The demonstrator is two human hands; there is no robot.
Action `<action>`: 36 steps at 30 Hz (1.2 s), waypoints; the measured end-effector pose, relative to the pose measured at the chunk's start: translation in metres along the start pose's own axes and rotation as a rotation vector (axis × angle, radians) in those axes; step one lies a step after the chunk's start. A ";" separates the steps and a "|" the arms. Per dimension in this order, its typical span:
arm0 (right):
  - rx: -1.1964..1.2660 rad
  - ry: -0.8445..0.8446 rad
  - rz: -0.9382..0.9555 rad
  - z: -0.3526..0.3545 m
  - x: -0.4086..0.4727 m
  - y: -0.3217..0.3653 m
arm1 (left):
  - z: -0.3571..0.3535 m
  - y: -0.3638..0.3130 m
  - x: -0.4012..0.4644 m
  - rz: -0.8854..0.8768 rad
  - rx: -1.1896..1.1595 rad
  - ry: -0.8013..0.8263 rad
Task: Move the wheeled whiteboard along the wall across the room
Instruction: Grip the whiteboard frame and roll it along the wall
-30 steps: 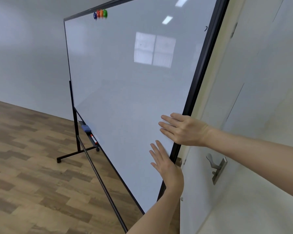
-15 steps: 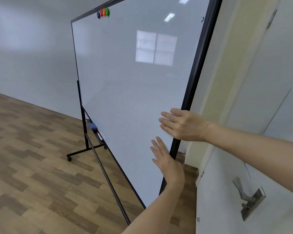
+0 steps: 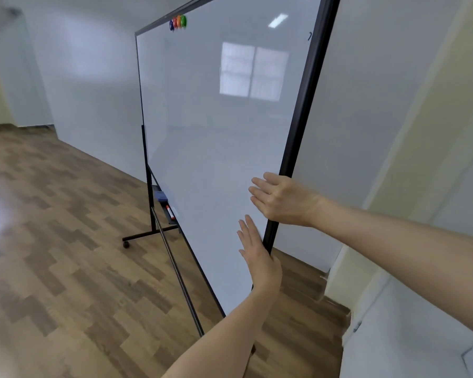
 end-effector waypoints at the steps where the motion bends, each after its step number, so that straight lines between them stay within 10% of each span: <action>1: -0.001 -0.014 0.000 -0.016 0.004 -0.004 | -0.008 0.001 0.013 -0.004 0.002 -0.005; 36: -0.122 -0.150 0.001 -0.427 0.336 -0.160 | -0.074 0.131 0.560 0.029 0.033 -0.200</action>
Point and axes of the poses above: each hand's wrist, its own x-axis towards the middle knuckle, its own z-axis out of the back of the hand, y = z × x, the point moved 8 cm from there along x, towards the middle knuckle, and after that the axes turned 6 degrees about -y, right-handed, at the moved point
